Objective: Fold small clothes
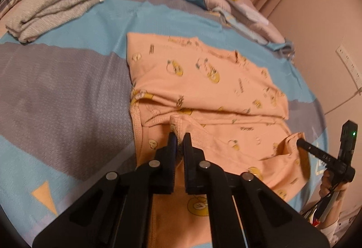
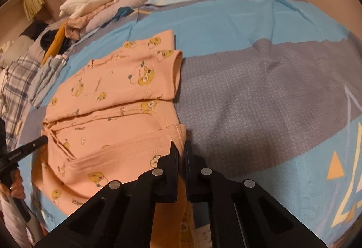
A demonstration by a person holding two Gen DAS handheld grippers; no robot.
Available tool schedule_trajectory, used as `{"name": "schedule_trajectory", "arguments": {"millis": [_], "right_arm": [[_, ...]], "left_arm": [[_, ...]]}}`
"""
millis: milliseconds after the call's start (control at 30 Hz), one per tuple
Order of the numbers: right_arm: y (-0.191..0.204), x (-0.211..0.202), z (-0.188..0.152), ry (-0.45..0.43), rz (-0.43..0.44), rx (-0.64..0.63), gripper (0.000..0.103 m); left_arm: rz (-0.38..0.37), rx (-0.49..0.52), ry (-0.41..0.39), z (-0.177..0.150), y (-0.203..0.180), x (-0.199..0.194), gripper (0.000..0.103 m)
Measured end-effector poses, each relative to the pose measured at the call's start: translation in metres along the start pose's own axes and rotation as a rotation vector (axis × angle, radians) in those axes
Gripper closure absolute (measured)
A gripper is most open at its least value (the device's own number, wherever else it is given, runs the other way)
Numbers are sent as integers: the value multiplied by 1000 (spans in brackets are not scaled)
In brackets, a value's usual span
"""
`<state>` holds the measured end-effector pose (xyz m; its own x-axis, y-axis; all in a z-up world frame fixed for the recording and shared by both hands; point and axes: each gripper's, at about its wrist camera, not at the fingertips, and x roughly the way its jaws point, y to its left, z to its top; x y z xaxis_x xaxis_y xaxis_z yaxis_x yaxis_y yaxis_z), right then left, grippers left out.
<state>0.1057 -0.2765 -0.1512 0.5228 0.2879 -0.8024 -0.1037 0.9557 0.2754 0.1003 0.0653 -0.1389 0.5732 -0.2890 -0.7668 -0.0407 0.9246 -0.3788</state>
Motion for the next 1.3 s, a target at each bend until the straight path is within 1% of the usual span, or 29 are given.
{"name": "schedule_trajectory", "arguments": {"millis": [100,233,367,633,1000,1133,1300], "right_arm": [[0,-10,0,-26,5,0,99],[-3,-26,-2,-69,16,22,99],[-6,-40,-3,-107,41,48,99],[8,-67,8,-200,82,23,99],[32,-89,40,-311,84,-64,99],[37,-90,50,-329,81,-75,99],[45,-86,67,-347,69,-95,99]], "left_arm": [[-14,-26,-34,-1,-2,-14,99],[-16,-72,-90,-5,-1,-36,99],[-47,-121,-147,-9,2,-60,99],[-86,-134,-242,-8,-5,-93,99],[-102,-142,-338,16,-3,-111,99],[-107,-153,-347,27,0,-109,99],[-94,-146,-358,41,3,-106,99]]}}
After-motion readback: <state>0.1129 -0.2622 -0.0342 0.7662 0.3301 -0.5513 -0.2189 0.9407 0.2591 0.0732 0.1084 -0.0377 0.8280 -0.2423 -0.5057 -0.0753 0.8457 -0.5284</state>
